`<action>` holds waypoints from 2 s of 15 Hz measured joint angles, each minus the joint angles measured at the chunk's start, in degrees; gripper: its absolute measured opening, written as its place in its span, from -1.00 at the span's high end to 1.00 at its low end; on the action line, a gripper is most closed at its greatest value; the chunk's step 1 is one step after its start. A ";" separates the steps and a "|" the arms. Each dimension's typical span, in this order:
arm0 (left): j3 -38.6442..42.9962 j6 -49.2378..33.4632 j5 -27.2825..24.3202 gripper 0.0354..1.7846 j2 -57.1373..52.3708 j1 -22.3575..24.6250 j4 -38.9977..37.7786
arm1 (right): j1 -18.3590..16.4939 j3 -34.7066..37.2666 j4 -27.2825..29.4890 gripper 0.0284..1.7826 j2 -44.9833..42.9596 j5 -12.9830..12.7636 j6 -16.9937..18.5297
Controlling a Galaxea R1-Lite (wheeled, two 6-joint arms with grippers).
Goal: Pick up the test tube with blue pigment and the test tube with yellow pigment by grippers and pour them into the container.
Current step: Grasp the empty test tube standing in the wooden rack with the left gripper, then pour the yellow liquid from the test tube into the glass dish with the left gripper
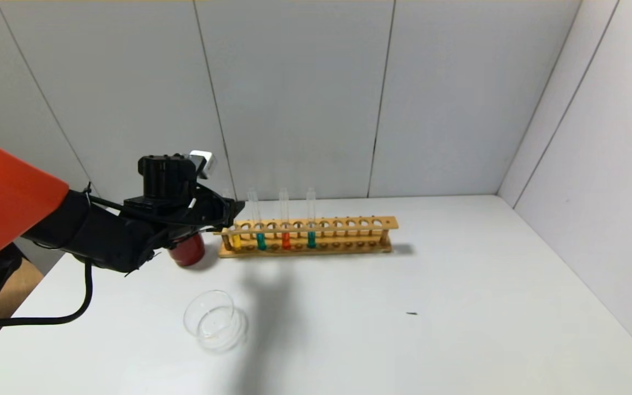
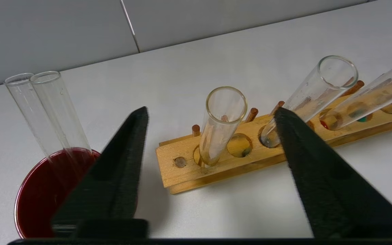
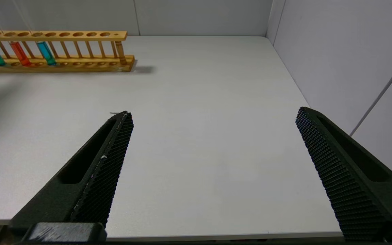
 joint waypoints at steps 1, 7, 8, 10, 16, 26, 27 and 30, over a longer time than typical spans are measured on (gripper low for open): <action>-0.06 0.00 0.00 -0.15 0.26 -0.02 -0.01 | 0.00 0.00 0.00 -0.96 0.00 0.00 0.00; -0.83 0.05 -0.11 0.70 1.46 -0.20 0.10 | 0.00 0.00 -0.02 -0.96 0.00 0.02 0.00; -0.90 0.10 -0.06 0.70 1.55 -0.30 0.10 | 0.00 0.00 -0.02 -0.96 0.00 0.00 0.00; -1.00 0.21 0.00 0.70 1.60 -0.50 0.13 | 0.00 0.00 -0.02 -0.96 0.00 0.00 0.00; -5.49 0.44 0.15 0.70 -1.84 -0.80 5.42 | 0.00 0.00 0.00 -0.96 0.00 0.00 0.00; -16.85 8.12 -0.06 0.70 -21.86 -0.89 30.28 | 0.00 0.00 -0.02 -0.96 0.00 0.00 0.00; -14.08 11.33 -0.13 0.70 -24.64 -0.61 33.10 | 0.00 0.00 -0.02 -0.96 0.00 0.00 0.00; -3.01 25.62 -0.71 0.70 -31.98 1.11 39.68 | 0.00 0.00 0.00 -0.96 0.00 0.02 0.00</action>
